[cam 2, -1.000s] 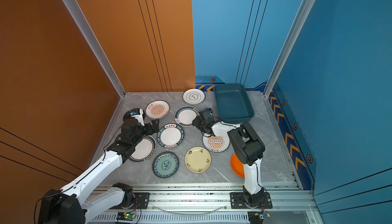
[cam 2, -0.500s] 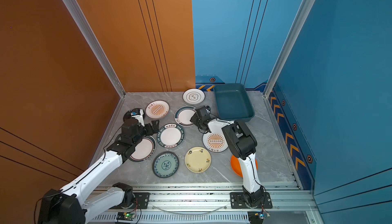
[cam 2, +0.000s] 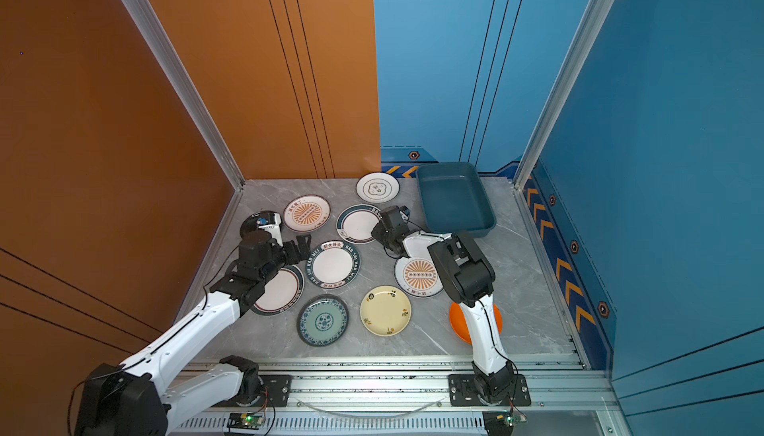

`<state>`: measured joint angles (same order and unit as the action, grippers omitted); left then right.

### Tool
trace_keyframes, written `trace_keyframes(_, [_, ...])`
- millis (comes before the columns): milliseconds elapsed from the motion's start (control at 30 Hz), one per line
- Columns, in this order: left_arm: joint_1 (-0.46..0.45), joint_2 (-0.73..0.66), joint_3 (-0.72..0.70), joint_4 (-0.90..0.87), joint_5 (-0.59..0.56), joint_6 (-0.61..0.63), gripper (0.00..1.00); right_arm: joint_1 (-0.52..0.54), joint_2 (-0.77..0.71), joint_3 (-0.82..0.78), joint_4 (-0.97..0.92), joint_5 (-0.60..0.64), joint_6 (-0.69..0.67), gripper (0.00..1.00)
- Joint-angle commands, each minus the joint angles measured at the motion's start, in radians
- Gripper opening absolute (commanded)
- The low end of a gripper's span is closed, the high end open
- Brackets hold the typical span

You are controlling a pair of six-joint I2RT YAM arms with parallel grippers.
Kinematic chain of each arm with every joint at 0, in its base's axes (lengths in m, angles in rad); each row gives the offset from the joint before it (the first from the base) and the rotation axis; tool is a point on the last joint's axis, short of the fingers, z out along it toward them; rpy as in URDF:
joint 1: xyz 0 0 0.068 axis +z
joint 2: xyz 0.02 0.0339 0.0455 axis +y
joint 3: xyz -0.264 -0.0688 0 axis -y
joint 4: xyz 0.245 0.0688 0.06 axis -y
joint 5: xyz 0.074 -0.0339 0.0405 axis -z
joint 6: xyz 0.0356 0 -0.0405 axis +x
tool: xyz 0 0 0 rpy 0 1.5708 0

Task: Place the plates into the plastic bin on the countertop
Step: Pick up the plate from the top-center of the table.

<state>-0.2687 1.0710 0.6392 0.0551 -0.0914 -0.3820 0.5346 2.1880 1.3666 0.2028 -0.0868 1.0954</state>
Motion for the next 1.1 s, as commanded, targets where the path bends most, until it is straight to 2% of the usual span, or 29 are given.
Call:
trace_keyframes(0, [-0.003, 0.003, 0.007, -0.011, 0.022, 0.023, 0.98, -0.008, 0.042, -0.036, 0.007, -0.033, 0.019, 0.22])
trace_keyframes(500, [-0.006, 0.035, -0.002, 0.015, 0.033, 0.008, 0.98, -0.022, 0.017, -0.084, 0.058, -0.045, 0.024, 0.0])
trace_keyframes(733, [-0.004, 0.121, -0.02, 0.12, 0.061, -0.046, 0.98, -0.039, -0.064, -0.122, 0.049, -0.044, 0.003, 0.0])
trace_keyframes(867, [0.014, 0.214, -0.013, 0.233, 0.134, -0.101, 0.98, -0.048, -0.151, -0.14, 0.034, -0.06, -0.015, 0.0])
trace_keyframes(1067, [0.067, 0.432, 0.017, 0.542, 0.365, -0.261, 0.98, -0.073, -0.273, -0.177, 0.025, -0.099, -0.026, 0.0])
